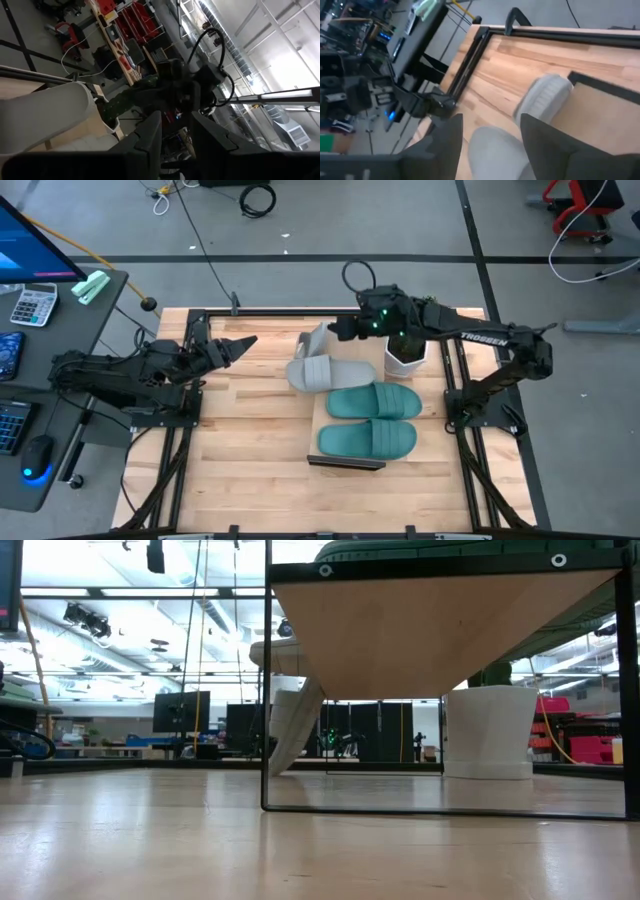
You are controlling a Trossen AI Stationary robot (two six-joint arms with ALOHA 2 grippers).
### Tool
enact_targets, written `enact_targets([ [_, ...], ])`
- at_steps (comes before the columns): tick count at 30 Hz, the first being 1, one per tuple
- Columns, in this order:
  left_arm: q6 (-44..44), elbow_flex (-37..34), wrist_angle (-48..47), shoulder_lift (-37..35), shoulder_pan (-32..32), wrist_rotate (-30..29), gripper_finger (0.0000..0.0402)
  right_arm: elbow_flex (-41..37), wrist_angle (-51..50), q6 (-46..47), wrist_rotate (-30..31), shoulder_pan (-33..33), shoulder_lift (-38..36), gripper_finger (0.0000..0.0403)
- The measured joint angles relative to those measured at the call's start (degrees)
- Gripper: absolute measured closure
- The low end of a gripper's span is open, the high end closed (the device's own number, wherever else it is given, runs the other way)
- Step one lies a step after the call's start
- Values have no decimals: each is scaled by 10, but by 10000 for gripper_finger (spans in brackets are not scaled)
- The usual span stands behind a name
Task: Pick and place slides into the shelf
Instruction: Adjust the gray slides on the shelf
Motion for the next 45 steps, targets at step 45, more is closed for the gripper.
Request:
enact_targets([
  [45, -45, 0, -13, 0, 23, -65, 294, 298, -244, -69, 25, -7, 157, 142],
])
